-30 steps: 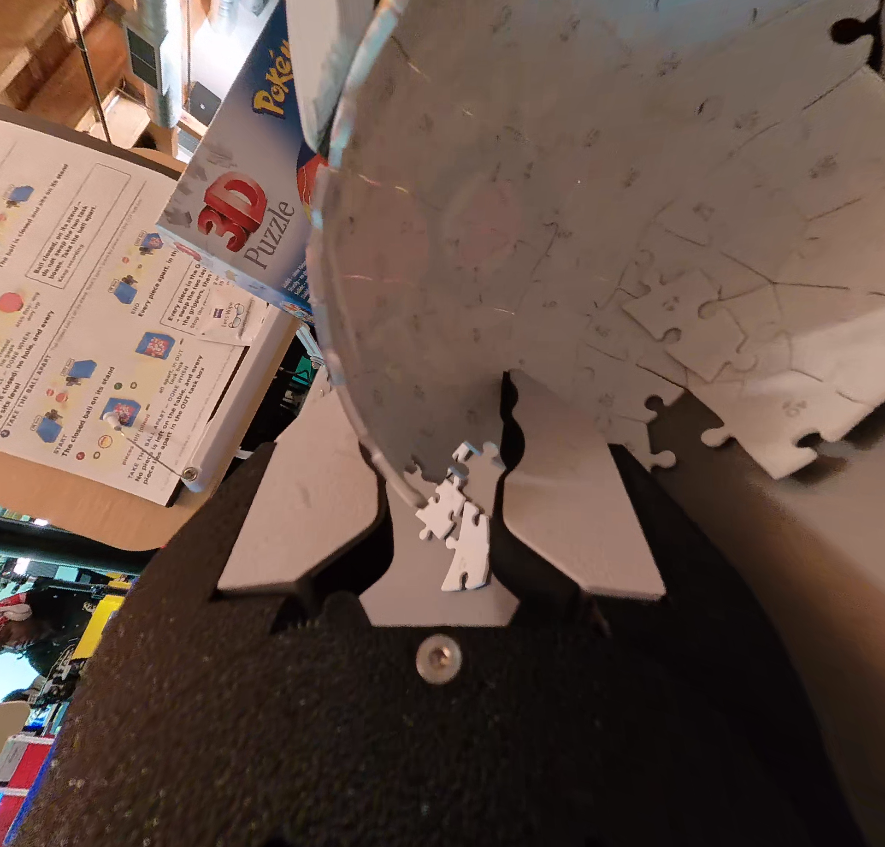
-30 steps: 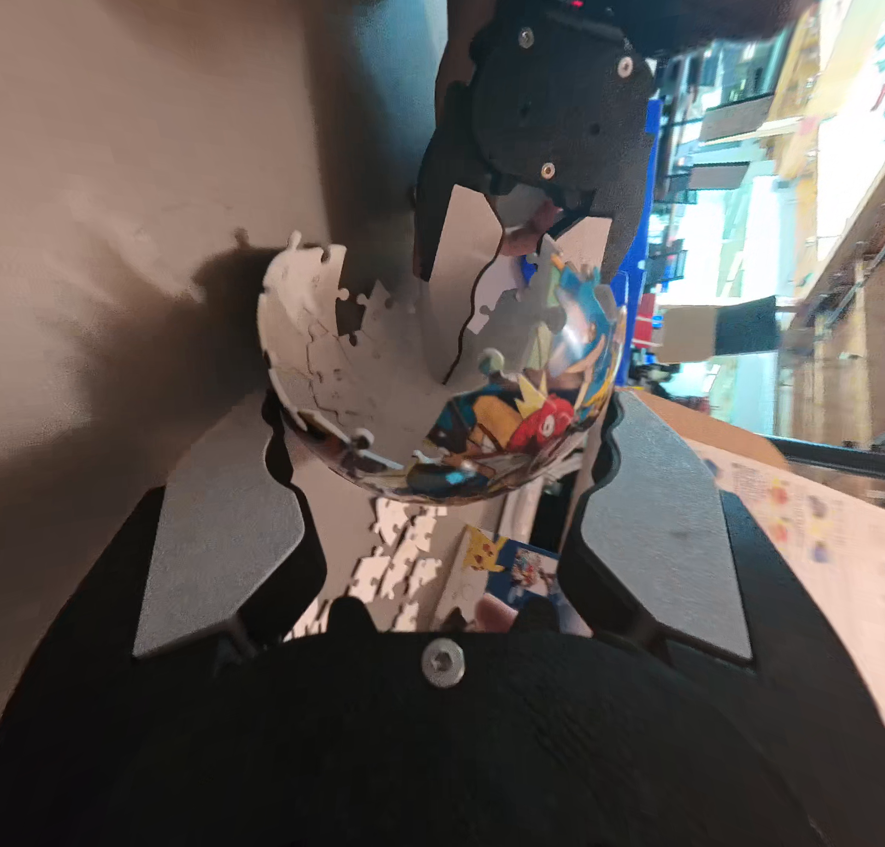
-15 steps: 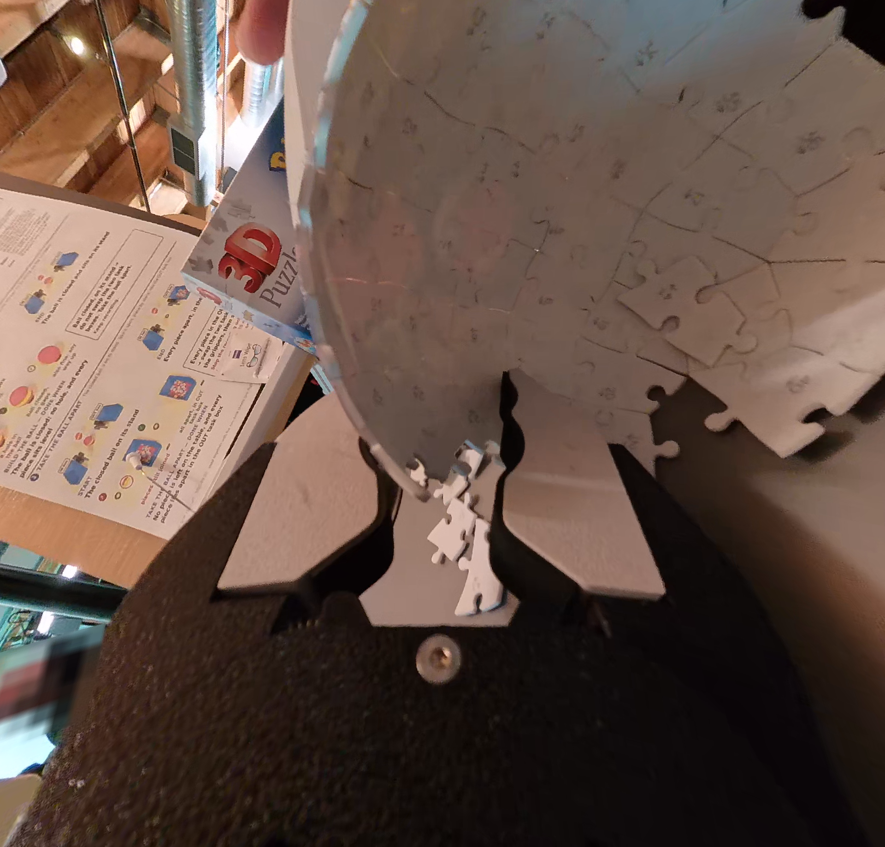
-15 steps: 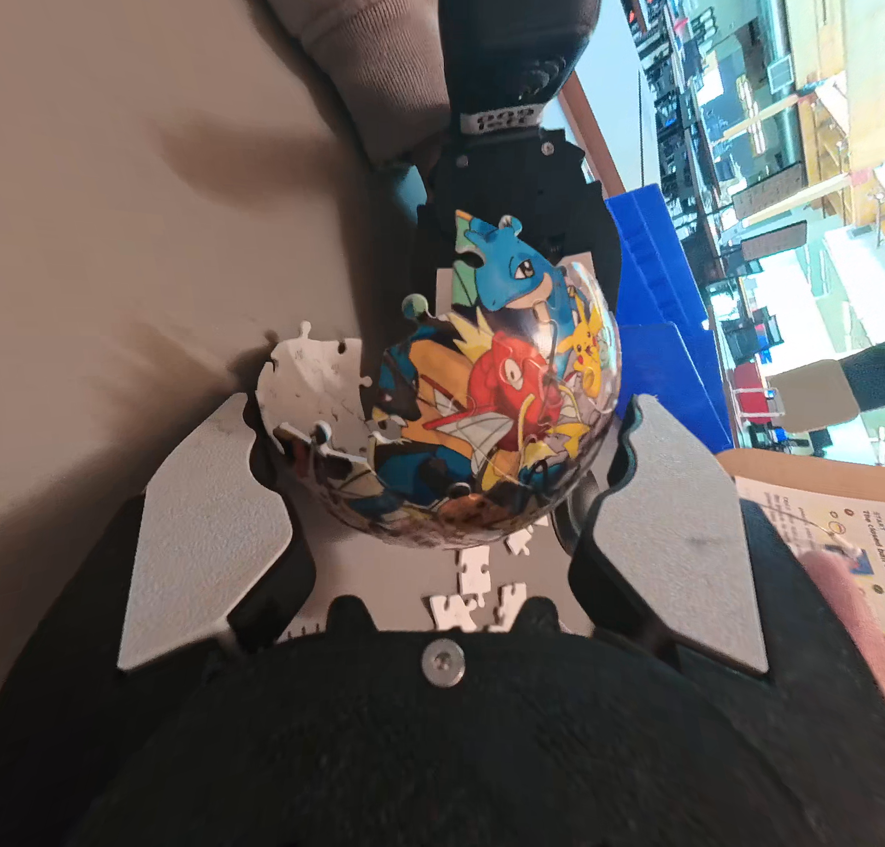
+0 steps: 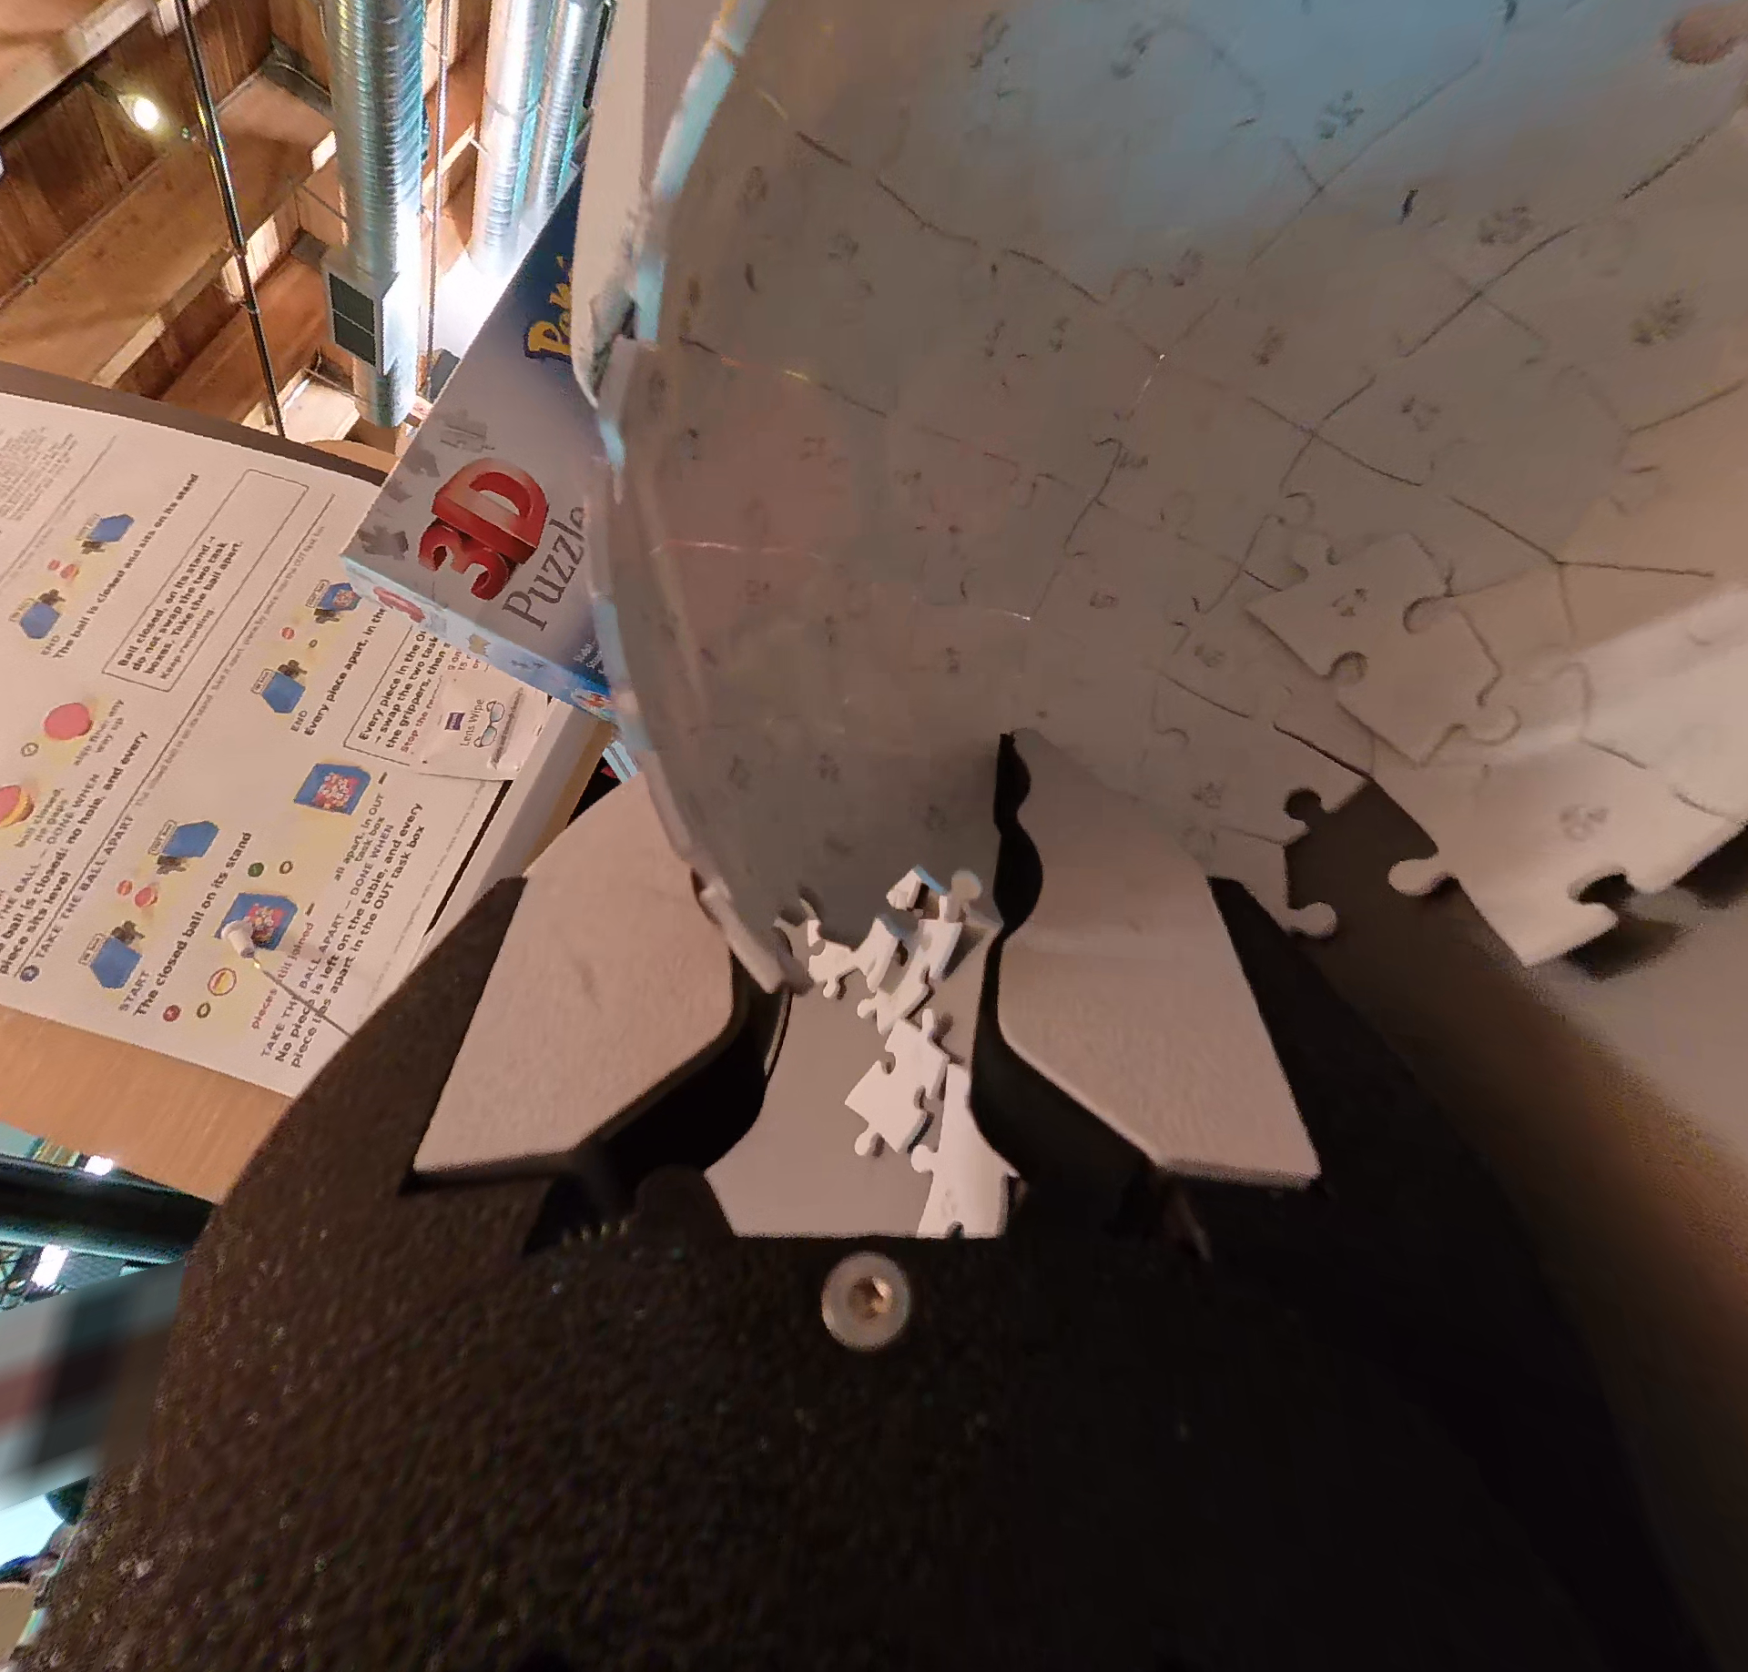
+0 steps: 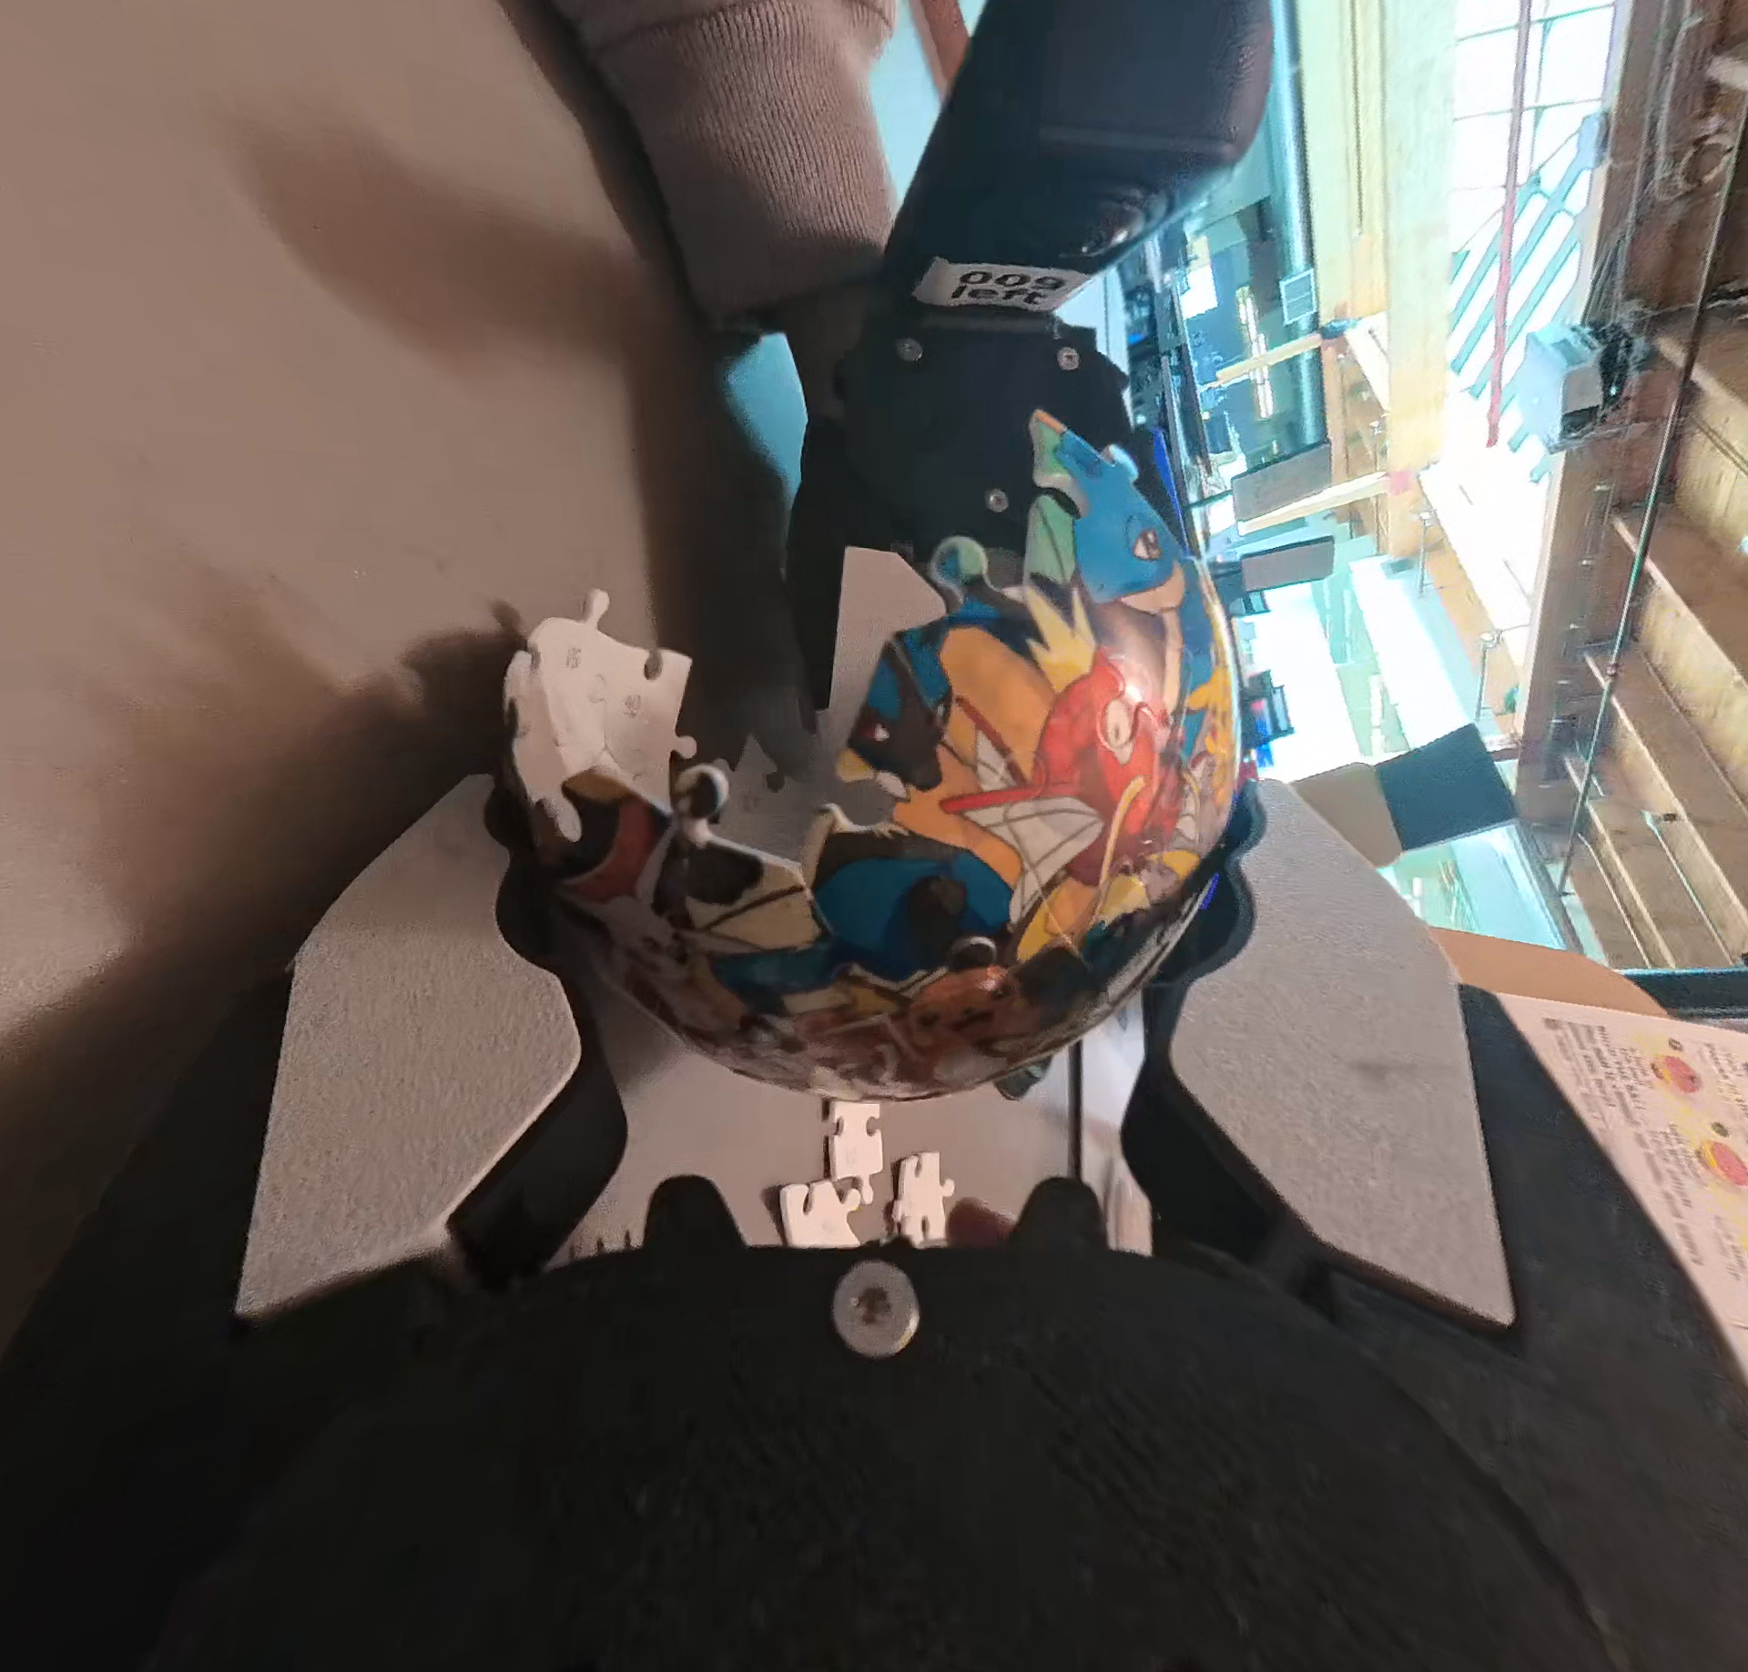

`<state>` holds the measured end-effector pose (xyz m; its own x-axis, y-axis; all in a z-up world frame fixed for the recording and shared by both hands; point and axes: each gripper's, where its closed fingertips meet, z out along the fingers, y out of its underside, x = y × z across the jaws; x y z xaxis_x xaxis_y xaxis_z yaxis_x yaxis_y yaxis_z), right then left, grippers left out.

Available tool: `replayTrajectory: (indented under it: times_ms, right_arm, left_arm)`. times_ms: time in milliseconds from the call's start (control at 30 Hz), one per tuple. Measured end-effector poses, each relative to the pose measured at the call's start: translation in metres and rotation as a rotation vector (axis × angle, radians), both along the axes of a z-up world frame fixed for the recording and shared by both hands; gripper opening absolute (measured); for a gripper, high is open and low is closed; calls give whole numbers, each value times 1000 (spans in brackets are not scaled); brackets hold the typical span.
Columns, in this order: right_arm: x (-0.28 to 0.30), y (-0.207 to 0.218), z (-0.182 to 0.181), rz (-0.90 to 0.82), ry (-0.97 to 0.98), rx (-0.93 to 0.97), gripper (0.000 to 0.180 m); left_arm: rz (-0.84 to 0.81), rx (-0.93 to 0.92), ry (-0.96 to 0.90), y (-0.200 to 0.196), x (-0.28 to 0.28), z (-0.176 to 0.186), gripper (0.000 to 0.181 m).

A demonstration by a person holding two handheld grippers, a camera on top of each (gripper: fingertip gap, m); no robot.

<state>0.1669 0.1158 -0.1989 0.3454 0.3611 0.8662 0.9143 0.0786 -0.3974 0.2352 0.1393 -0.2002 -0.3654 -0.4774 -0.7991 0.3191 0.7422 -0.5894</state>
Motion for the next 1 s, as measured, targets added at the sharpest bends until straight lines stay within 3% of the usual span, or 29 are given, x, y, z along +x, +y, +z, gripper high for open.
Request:
replayTrajectory:
  times_ms: [133,433,633,800,933,1000]
  right_arm:
    - [-1,1,0,-40,-96,-16,133]
    - [0,6,-3,-132,-179,-108,133]
    - [-1,8,-4,-163,-214,-129,132]
    - [-4,11,-4,-185,-258,-158,132]
    - [-3,13,-4,-203,-255,-182,132]
    - [-3,14,-4,-209,-253,-187,132]
  left_arm:
    - [12,0,11,1,2,0,53]
    - [35,-7,81,5,-1,-5,84]
    - [47,-135,177,15,-12,2,95]
    - [182,-338,499,32,-29,-5,106]
    - [422,-630,863,37,-58,-27,106]
    - [539,-734,953,36,-65,-42,106]
